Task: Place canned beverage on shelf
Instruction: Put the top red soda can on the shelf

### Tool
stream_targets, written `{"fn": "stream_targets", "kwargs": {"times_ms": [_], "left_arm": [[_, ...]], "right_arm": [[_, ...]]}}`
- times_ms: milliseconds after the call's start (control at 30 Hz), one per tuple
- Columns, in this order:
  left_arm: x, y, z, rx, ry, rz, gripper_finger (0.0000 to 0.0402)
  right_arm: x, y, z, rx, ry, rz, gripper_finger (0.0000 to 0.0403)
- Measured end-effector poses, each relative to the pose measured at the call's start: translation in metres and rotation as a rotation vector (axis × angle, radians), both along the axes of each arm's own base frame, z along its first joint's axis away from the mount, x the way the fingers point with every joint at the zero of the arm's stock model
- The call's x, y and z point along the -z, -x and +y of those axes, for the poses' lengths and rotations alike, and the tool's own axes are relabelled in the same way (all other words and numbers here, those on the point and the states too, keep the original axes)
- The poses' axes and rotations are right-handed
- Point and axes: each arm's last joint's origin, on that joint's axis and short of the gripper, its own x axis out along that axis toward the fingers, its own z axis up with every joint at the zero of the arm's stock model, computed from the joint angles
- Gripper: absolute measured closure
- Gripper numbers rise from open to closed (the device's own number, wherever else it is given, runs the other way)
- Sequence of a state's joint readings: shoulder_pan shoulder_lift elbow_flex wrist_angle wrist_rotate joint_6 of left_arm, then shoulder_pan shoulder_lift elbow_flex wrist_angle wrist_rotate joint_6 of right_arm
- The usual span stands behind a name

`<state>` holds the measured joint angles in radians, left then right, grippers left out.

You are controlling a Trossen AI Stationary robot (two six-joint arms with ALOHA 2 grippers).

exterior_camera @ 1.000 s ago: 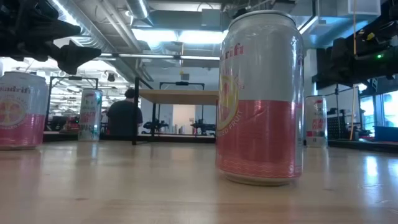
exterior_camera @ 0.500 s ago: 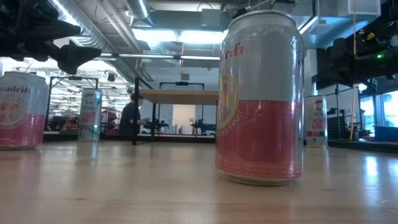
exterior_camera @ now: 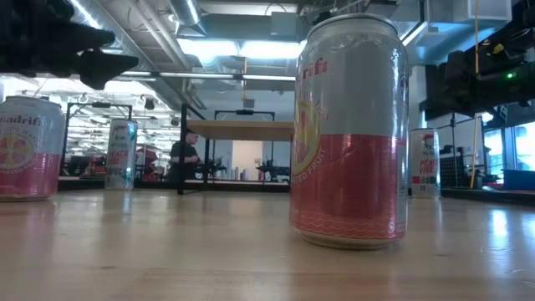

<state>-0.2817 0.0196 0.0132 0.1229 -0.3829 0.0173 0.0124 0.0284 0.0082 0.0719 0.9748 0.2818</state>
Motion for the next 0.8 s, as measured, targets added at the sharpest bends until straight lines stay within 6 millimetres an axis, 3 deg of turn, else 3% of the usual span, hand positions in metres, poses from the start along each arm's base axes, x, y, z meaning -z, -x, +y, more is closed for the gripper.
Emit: {"fn": "stream_targets", "kwargs": {"times_ms": [133, 400, 567, 800], "left_arm": [[-0.017, 0.004, 0.004, -0.097, 0.081, -0.175, 0.0064], [-0.046, 0.019, 0.009, -0.113, 0.198, -0.506, 0.0064], [-0.049, 0.02, 0.013, -0.246, 0.278, -0.495, 0.0064], [-0.065, 0.01, 0.014, -0.373, 0.218, -0.339, 0.0064]], "right_arm": [[0.0, 0.0, 0.0, 0.0, 0.0, 0.0, 0.0395], [-0.002, -0.001, 0.001, -0.061, -0.063, -0.119, 0.0395], [-0.009, -0.001, 0.002, -0.115, -0.093, -0.236, 0.0395], [-0.01, -0.001, 0.002, -0.115, -0.092, -0.25, 0.0395]]}}
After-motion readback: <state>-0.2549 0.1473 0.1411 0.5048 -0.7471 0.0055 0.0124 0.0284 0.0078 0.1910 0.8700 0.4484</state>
